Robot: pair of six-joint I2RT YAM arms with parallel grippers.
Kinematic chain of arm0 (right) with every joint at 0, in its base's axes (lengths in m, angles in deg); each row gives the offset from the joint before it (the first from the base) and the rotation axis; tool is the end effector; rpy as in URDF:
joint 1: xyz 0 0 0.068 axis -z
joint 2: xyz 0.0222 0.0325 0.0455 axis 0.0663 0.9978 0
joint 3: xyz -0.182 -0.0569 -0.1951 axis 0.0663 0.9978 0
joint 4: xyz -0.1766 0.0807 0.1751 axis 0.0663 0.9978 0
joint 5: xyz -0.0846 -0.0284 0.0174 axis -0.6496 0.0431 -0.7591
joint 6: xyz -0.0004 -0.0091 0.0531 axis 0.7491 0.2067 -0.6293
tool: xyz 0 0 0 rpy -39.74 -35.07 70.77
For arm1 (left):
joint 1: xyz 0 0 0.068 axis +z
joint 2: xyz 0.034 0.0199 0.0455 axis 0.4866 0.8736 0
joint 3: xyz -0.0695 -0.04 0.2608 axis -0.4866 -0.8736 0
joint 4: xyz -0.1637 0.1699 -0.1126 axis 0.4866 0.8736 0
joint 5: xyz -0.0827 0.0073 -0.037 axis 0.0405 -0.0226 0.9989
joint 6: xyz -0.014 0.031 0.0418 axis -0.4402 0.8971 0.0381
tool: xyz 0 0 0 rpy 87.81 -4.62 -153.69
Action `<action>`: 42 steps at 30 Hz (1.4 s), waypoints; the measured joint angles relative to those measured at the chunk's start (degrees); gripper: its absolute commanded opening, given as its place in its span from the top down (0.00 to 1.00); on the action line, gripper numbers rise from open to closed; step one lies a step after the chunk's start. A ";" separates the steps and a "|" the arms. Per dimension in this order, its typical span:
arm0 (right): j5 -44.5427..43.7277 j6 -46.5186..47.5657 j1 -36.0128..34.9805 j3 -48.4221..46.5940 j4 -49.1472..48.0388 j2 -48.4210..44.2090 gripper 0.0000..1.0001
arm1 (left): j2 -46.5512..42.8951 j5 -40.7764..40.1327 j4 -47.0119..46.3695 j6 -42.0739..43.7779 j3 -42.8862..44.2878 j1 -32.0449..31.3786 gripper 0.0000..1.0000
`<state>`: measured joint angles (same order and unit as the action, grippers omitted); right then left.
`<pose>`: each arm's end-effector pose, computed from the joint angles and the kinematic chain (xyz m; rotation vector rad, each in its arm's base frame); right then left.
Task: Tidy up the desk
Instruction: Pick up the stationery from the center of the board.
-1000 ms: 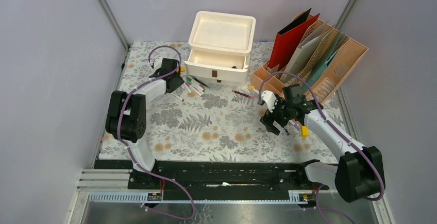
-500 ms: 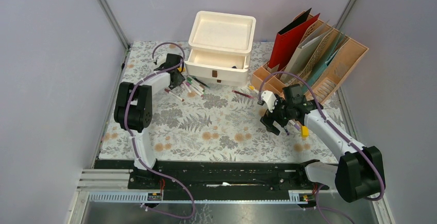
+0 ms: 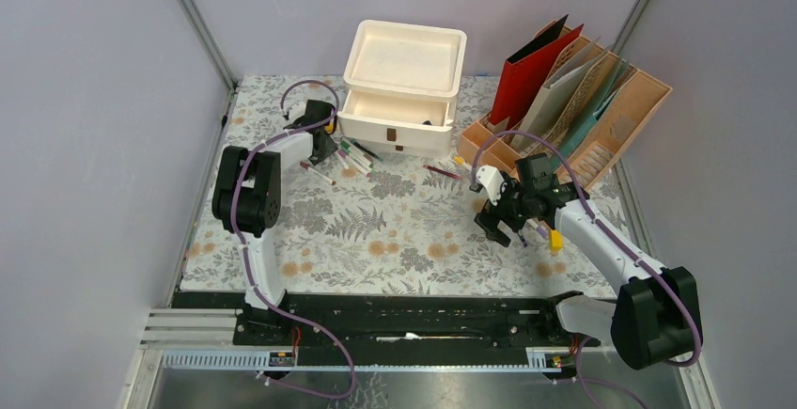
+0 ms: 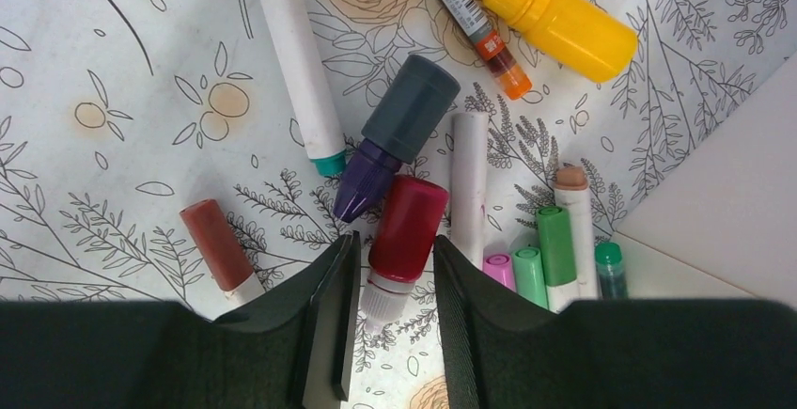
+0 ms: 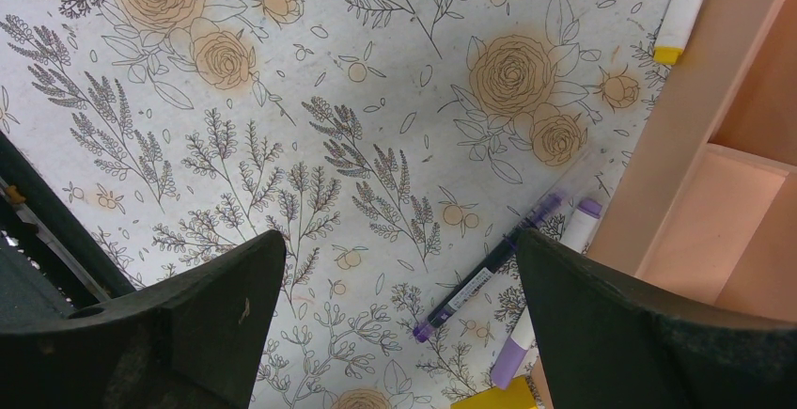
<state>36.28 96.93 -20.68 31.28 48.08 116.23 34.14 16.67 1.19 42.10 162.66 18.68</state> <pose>0.2167 0.0793 0.2201 -1.3441 2.0817 0.2923 0.4172 -0.0656 0.1574 -0.8449 2.3195 -0.0098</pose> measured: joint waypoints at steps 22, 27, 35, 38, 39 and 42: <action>0.02 0.00 0.00 0.00 0.04 0.00 0.00 | -19.04 1.73 -4.59 4.46 -17.68 0.42 1.00; 0.02 0.00 0.00 0.00 0.00 0.00 0.00 | -33.59 1.75 -9.60 5.99 -26.08 0.42 1.00; 0.04 0.00 0.00 0.00 0.02 0.09 0.00 | -54.93 9.29 -20.85 11.96 -39.41 0.52 1.00; 0.07 0.00 0.00 0.00 0.02 0.17 0.00 | -60.15 17.73 -28.09 13.77 -42.25 0.55 1.00; 0.07 0.00 0.00 0.00 0.02 0.17 0.00 | -60.89 20.74 -30.47 14.21 -42.64 0.52 1.00; 0.07 0.00 0.00 0.00 0.02 0.20 0.00 | -60.76 29.40 -37.66 15.08 -42.86 0.48 1.00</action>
<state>36.35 96.93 -20.68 31.28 48.10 116.43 -26.63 46.07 -36.47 57.18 119.80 19.16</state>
